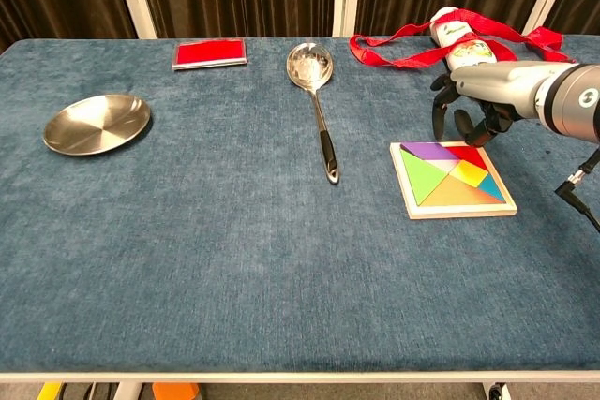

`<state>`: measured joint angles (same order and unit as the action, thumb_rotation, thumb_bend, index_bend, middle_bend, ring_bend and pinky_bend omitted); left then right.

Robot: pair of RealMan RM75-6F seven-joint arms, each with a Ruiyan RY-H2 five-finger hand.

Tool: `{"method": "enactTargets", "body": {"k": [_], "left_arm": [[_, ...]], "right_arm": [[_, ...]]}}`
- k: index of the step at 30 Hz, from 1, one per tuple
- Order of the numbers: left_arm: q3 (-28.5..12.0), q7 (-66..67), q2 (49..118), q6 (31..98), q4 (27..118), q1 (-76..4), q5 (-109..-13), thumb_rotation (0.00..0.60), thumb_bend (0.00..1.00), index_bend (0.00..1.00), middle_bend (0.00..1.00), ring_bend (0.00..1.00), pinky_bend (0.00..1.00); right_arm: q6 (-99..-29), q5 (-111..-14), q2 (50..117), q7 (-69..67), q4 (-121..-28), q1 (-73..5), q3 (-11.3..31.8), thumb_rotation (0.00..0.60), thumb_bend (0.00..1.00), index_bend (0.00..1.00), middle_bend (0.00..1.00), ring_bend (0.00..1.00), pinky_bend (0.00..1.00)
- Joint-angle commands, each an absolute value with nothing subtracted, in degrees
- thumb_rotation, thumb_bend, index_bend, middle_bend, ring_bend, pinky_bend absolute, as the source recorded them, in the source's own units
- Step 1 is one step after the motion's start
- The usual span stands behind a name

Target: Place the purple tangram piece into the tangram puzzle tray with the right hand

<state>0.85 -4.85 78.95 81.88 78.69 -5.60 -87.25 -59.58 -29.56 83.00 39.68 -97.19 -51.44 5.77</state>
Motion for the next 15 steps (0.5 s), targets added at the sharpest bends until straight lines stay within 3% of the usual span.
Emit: {"method": "enactTargets", "body": {"k": [1,15], "left_arm": [[0.8,-4.9,79.0,81.9,78.7,-5.6,-87.2,0.600,0.00,0.11,0.03,0.00,0.12],[0.9,-5.2,79.0,81.7,78.3,-5.5,-87.0,0.600,0.00,0.12,0.03,0.00,0.12]], "right_arm": [[-59.4,-29.7,83.0,39.7,-97.2,-51.5,5.8,0.600,0.79,0.42,0.00,0.00,0.00],[-58.1,-28.9,84.8,39.8,-95.3,-52.2,5.8,0.600,0.78,0.36,0.00,0.00,0.00]]}}
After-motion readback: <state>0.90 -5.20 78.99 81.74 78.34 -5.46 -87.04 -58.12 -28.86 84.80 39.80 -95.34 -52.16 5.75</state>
